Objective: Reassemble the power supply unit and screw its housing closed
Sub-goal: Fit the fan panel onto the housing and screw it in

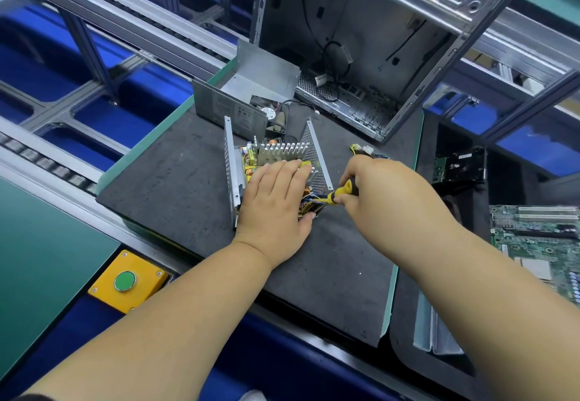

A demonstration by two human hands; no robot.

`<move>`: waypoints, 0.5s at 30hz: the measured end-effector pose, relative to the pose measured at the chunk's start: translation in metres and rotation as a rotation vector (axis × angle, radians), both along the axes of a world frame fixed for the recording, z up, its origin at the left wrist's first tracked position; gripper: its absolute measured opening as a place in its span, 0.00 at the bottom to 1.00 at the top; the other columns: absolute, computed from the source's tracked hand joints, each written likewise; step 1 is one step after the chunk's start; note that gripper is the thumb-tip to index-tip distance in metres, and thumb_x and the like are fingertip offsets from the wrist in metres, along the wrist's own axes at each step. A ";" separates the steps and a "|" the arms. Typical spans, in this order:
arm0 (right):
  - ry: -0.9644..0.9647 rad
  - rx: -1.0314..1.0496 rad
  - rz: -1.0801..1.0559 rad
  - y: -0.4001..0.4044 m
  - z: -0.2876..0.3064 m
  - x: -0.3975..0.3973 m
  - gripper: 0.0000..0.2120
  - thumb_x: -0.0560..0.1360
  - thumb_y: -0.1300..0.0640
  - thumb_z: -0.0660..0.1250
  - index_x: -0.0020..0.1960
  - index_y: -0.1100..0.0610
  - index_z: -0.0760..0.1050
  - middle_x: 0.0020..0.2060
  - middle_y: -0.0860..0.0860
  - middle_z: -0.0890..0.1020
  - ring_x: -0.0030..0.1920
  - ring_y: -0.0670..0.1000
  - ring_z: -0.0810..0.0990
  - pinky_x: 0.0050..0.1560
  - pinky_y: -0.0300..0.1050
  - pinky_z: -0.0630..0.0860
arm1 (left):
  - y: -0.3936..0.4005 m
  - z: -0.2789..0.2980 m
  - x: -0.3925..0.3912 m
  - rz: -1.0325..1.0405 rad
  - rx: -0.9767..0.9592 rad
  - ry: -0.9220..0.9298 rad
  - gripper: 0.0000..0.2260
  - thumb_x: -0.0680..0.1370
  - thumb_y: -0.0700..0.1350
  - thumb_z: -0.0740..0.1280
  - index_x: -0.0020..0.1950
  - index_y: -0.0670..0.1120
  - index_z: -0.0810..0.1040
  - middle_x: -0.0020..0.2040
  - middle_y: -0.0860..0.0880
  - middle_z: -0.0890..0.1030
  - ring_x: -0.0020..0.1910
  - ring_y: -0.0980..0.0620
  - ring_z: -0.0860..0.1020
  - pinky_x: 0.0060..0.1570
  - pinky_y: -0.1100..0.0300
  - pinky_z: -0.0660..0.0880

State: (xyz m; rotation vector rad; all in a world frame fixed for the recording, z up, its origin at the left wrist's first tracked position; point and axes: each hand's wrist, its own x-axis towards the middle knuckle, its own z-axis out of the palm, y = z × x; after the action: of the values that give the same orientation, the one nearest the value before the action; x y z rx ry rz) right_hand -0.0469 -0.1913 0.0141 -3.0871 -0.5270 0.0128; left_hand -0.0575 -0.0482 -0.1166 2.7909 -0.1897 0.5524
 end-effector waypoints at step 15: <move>0.060 0.119 0.032 0.004 0.009 -0.003 0.10 0.78 0.47 0.63 0.46 0.52 0.65 0.41 0.48 0.74 0.42 0.54 0.73 0.36 0.48 0.66 | -0.002 -0.005 0.002 0.018 0.038 -0.089 0.35 0.68 0.56 0.73 0.71 0.43 0.73 0.69 0.45 0.75 0.68 0.44 0.72 0.72 0.49 0.56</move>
State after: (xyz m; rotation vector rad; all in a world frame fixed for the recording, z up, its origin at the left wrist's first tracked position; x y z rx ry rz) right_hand -0.0496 -0.1870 0.0227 -2.9523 -0.5537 0.0721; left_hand -0.0554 -0.0498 -0.1218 2.8094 -0.1957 0.6855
